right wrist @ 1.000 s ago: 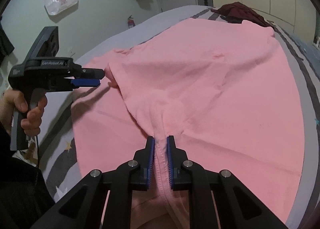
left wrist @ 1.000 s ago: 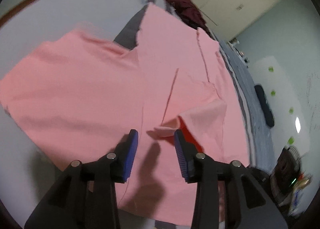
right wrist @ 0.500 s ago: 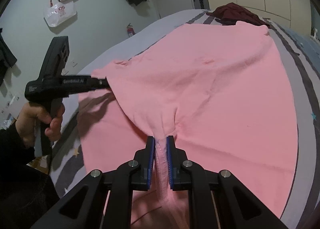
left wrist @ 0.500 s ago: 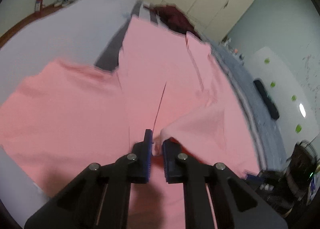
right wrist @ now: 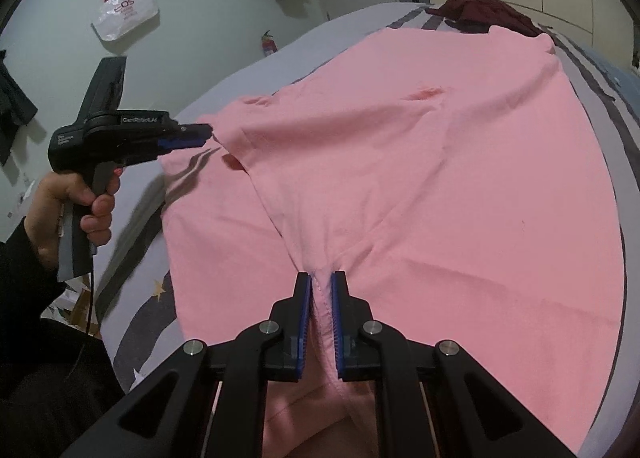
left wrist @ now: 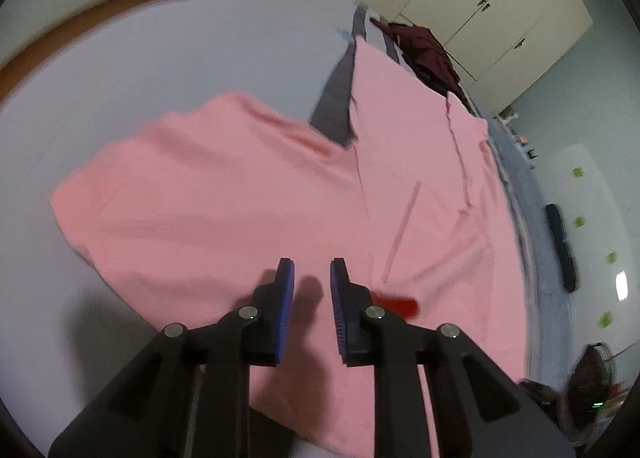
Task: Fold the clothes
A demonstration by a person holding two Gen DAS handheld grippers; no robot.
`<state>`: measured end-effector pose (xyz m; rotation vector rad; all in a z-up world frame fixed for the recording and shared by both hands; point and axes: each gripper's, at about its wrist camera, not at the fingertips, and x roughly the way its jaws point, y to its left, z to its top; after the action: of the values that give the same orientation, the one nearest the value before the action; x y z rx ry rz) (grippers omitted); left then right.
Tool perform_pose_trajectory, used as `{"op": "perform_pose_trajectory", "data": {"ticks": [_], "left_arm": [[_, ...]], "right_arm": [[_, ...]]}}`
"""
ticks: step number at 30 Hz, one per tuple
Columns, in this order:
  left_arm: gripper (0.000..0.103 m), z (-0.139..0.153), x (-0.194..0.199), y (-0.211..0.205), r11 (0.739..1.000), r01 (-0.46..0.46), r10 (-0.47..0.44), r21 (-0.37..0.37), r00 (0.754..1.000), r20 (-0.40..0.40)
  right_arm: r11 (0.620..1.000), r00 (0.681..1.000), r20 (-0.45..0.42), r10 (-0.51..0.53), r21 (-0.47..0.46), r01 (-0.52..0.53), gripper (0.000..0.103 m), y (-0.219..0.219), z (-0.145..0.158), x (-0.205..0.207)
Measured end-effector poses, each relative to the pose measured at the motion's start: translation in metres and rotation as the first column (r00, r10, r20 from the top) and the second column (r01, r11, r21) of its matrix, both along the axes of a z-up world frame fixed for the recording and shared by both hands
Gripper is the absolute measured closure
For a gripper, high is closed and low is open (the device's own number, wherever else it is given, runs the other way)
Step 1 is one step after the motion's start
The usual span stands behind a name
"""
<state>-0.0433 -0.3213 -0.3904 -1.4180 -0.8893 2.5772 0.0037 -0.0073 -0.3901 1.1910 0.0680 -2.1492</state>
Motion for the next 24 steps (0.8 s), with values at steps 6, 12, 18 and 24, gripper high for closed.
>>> {"op": "perform_pose_trajectory", "data": {"ticks": [6, 12, 18, 24], "left_arm": [[0.086, -0.011, 0.001, 0.016, 0.976, 0.020, -0.039, 0.216, 0.996, 0.085], [0.046, -0.006, 0.002, 0.013, 0.965, -0.045, 0.031, 0.260, 0.998, 0.059], [0.045, 0.001, 0.002, 0.014, 0.959, -0.022, 0.013, 0.284, 0.999, 0.033], [0.045, 0.006, 0.016, 0.004, 0.957, -0.037, 0.033, 0.288, 0.999, 0.021]], "right_arm": [[1.000, 1.000, -0.016, 0.000, 0.003, 0.000, 0.094, 0.001, 0.003, -0.001], [1.000, 1.000, -0.014, -0.018, 0.011, 0.018, 0.094, 0.009, 0.003, -0.004], [1.000, 1.000, -0.014, -0.024, 0.019, 0.024, 0.094, 0.014, 0.001, -0.004], [0.999, 0.999, -0.002, -0.045, 0.020, 0.045, 0.094, 0.015, -0.003, -0.008]]}}
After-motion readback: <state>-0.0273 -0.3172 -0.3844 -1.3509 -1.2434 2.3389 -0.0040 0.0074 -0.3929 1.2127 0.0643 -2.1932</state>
